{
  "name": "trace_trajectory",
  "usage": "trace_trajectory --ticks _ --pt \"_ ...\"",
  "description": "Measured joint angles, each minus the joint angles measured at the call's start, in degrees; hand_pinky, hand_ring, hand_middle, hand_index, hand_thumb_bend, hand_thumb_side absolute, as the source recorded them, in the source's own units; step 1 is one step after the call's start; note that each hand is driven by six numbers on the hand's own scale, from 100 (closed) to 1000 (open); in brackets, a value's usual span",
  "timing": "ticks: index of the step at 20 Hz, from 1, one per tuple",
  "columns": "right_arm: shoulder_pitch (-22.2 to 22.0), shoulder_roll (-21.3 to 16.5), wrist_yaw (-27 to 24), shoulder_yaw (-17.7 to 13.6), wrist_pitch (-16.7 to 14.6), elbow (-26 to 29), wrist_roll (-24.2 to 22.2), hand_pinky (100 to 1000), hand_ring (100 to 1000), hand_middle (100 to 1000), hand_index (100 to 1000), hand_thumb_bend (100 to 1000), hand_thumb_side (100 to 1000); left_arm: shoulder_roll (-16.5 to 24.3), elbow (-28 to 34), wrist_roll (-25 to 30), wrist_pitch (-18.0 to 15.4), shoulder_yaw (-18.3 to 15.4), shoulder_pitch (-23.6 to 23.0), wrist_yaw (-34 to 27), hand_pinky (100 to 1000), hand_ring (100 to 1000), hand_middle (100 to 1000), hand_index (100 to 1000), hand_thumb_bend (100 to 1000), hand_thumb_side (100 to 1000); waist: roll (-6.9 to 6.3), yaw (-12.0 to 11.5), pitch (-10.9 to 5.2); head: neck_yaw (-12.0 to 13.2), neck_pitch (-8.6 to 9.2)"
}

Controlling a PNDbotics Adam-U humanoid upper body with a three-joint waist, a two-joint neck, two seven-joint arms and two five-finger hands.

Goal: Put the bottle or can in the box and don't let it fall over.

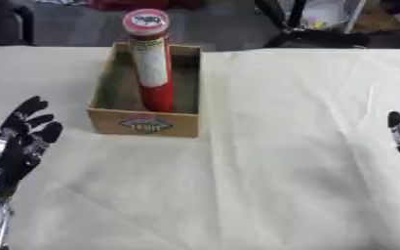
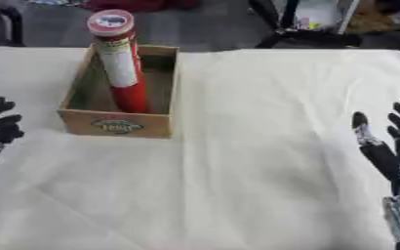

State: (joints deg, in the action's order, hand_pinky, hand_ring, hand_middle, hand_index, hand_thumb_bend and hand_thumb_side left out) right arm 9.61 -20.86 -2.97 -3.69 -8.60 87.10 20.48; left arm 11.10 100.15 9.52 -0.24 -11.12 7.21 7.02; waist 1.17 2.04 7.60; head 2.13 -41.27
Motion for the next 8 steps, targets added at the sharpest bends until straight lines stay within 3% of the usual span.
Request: trace_trajectory --ticks 8 --pt "-1.3 3.2 1.0 -0.5 -0.2 1.1 1.0 943 937 928 1000 336 365 0.0 -0.2 -0.2 0.1 0.0 -0.1 0.0 759 860 879 961 717 656 0.00 -0.1 -0.34 1.6 -2.03"
